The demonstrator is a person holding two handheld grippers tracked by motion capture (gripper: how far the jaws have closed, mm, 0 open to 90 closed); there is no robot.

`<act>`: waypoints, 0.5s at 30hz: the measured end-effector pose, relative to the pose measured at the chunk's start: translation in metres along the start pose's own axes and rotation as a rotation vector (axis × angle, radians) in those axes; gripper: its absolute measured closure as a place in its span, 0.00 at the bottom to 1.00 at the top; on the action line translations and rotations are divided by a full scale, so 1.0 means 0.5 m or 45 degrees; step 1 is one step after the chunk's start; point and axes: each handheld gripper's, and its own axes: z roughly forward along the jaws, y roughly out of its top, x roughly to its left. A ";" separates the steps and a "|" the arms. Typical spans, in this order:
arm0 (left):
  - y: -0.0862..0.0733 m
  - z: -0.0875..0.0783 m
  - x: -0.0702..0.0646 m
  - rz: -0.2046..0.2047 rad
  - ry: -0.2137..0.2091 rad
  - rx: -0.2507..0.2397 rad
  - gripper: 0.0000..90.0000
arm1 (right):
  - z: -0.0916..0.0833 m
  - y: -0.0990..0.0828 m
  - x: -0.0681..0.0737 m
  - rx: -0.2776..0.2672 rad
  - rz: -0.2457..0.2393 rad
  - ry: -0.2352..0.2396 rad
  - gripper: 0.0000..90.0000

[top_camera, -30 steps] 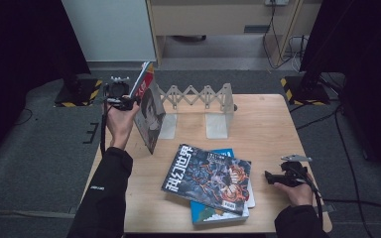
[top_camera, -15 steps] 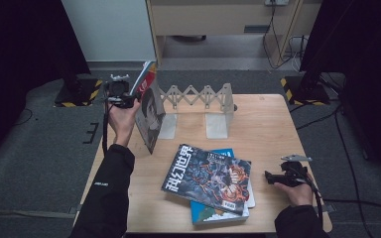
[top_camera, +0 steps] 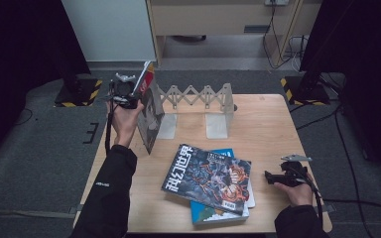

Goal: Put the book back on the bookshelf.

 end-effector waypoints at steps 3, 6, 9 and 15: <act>-0.004 0.000 0.004 -0.018 -0.017 -0.006 0.95 | 0.000 0.000 0.000 -0.001 0.001 0.001 0.04; -0.012 -0.004 0.017 -0.059 -0.042 -0.033 0.94 | 0.000 0.000 0.000 -0.004 0.002 -0.001 0.04; -0.016 -0.006 0.023 -0.081 -0.056 -0.048 0.90 | 0.000 0.000 0.000 -0.005 0.002 -0.002 0.04; -0.016 -0.030 0.025 -0.092 -0.132 -0.096 0.73 | 0.000 0.000 0.000 -0.002 0.002 0.000 0.04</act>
